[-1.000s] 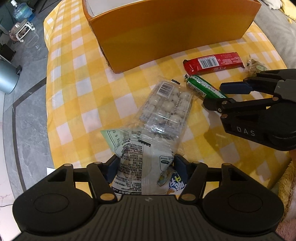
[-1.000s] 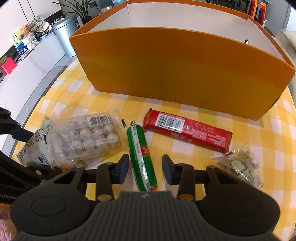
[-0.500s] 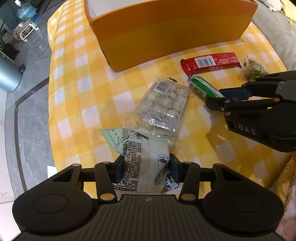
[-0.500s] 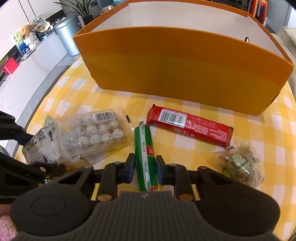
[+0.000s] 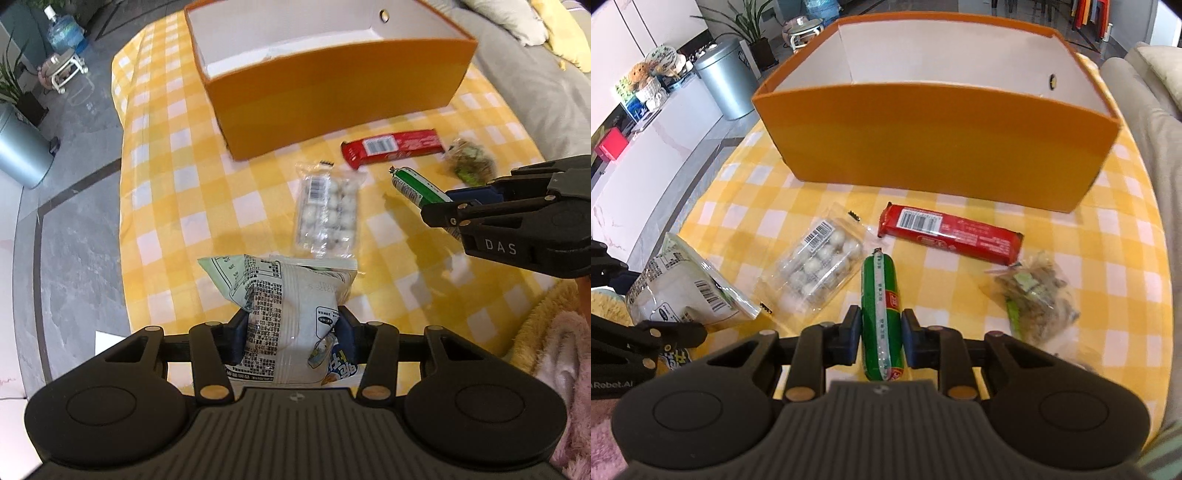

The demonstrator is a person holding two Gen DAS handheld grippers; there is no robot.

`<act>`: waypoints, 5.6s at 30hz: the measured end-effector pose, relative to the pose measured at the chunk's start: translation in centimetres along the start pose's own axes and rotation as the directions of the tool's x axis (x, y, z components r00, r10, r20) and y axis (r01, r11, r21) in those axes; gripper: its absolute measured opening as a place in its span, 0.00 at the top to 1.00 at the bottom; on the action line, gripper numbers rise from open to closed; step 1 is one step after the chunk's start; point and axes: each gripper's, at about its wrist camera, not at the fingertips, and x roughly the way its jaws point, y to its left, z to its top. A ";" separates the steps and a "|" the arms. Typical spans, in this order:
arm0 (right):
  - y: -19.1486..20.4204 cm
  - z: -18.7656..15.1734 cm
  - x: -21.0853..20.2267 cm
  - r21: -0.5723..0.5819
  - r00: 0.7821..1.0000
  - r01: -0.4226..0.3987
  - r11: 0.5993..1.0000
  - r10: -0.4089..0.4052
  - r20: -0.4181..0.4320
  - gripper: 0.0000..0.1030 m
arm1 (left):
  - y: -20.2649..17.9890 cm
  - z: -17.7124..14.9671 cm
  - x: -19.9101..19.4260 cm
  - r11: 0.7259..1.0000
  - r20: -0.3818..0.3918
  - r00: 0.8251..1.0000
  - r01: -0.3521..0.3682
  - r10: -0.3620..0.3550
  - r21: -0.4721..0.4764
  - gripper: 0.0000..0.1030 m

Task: Organize snacks
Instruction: 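Lift both held snacks and carry them over the orange box, then lower both snacks into the box and open both tools, then withdraw both tools from the box back toward the remaining snacks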

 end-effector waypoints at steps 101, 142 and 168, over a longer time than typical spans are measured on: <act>-6.9 18.0 6.2 -0.408 0.925 0.340 0.847 -0.379 -0.014 0.65 | -1.5 25.7 8.3 0.989 0.075 0.994 -0.088 0.079 0.115 0.32; -2.1 8.9 -6.8 -0.229 0.948 0.305 0.924 -0.270 0.171 0.17 | -1.6 11.0 -5.4 0.994 0.354 0.931 -0.105 0.092 0.020 0.24; -5.9 -1.8 -3.5 -0.053 0.964 0.243 0.969 -0.235 0.126 0.18 | -2.8 3.3 2.5 1.000 0.193 0.981 0.009 -0.013 0.022 0.23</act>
